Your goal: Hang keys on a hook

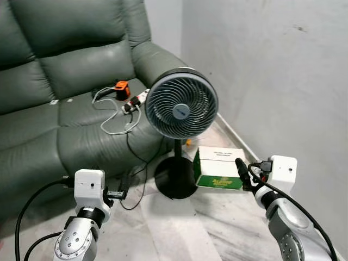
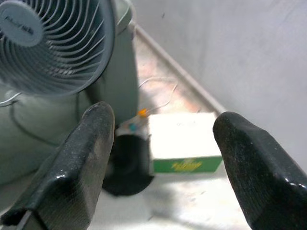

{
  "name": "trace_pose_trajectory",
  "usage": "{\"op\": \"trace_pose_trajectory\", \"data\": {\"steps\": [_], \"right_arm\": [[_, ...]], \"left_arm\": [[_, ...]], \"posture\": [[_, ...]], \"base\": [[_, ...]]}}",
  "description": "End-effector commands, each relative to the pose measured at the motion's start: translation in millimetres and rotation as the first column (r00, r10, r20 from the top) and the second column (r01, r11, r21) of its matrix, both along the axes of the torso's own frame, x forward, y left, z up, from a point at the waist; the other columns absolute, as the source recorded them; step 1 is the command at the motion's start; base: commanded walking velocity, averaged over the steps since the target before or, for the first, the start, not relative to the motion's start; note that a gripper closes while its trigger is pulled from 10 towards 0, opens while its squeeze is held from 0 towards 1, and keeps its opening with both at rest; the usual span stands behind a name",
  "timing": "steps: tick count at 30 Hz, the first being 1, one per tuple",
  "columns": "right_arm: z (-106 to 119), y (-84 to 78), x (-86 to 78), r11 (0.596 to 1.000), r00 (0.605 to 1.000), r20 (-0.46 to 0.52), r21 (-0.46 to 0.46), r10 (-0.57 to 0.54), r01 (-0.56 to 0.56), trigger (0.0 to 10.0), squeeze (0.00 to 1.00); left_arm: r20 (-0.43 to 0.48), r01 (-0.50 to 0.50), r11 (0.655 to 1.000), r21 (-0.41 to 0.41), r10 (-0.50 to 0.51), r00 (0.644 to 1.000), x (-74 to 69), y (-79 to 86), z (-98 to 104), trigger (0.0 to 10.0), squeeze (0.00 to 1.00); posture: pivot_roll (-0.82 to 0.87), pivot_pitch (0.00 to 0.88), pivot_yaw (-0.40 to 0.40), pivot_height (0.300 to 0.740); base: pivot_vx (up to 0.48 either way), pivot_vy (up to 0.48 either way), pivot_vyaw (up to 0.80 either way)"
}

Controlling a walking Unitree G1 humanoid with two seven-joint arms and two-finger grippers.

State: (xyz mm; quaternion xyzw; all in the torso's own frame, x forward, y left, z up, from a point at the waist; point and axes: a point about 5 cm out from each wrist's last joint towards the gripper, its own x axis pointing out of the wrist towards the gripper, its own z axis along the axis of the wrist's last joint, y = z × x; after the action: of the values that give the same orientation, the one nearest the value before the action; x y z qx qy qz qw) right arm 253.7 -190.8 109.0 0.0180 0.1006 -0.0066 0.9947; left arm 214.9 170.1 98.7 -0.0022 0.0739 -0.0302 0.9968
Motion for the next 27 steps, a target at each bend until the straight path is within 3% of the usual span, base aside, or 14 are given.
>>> {"op": "trace_pose_trajectory", "data": {"steps": [1,4,8,14,18,23,27], "right_arm": [[10.7,3.8,3.6,0.987,0.994,0.093,-0.154,0.055,-0.041,10.0,0.00],[13.0,0.8,2.4,0.975,0.989,0.139,-0.221,0.053,-0.021,10.0,0.00],[1.4,-2.4,-2.6,0.963,0.991,0.123,-0.268,0.052,-0.018,10.0,0.00],[-0.8,7.2,-3.6,0.968,0.987,0.133,-0.244,0.086,-0.051,10.0,0.00],[1.9,18.2,3.4,0.982,0.983,0.148,-0.168,0.112,-0.087,10.0,0.00],[1.4,29.5,14.3,0.982,0.975,0.143,-0.104,0.171,-0.157,10.0,0.00],[0.1,22.0,18.4,0.976,0.974,0.106,-0.112,0.198,-0.186,10.0,0.00]], "left_arm": [[0.016,-0.041,0.999,0.031,0.040,0.999,4.3,5.6,-0.3,10.0,0.00],[0.051,-0.090,0.995,0.039,0.088,0.995,8.8,10.2,4.4,10.0,0.00],[0.050,-0.106,0.993,0.041,0.104,0.993,10.9,11.9,2.8,10.0,0.00],[0.058,-0.083,0.995,0.056,0.080,0.995,13.5,15.7,1.4,10.0,0.00],[0.092,-0.051,0.995,0.081,0.043,0.995,17.5,17.5,8.7,10.0,0.00],[0.096,-0.084,0.995,0.061,0.077,0.992,14.8,30.1,15.6,10.0,0.00],[0.099,-0.062,0.998,0.015,0.060,0.993,15.9,14.7,15.2,10.0,0.00]], "posture": [[0.06,0.079,0.025,0.740],[0.05,0.078,0.026,0.740],[0.05,0.076,0.028,0.740],[0.05,0.061,0.019,0.740],[0.09,0.043,-0.009,0.740],[0.13,0.034,-0.052,0.740],[0.11,0.016,-0.086,0.740]], "base": [[0.000,0.000,-0.77],[0.000,0.000,-0.52],[0.000,0.000,0.00],[0.000,0.000,0.00],[0.000,0.000,0.00],[0.000,0.000,0.00],[0.000,0.000,0.00]]}}
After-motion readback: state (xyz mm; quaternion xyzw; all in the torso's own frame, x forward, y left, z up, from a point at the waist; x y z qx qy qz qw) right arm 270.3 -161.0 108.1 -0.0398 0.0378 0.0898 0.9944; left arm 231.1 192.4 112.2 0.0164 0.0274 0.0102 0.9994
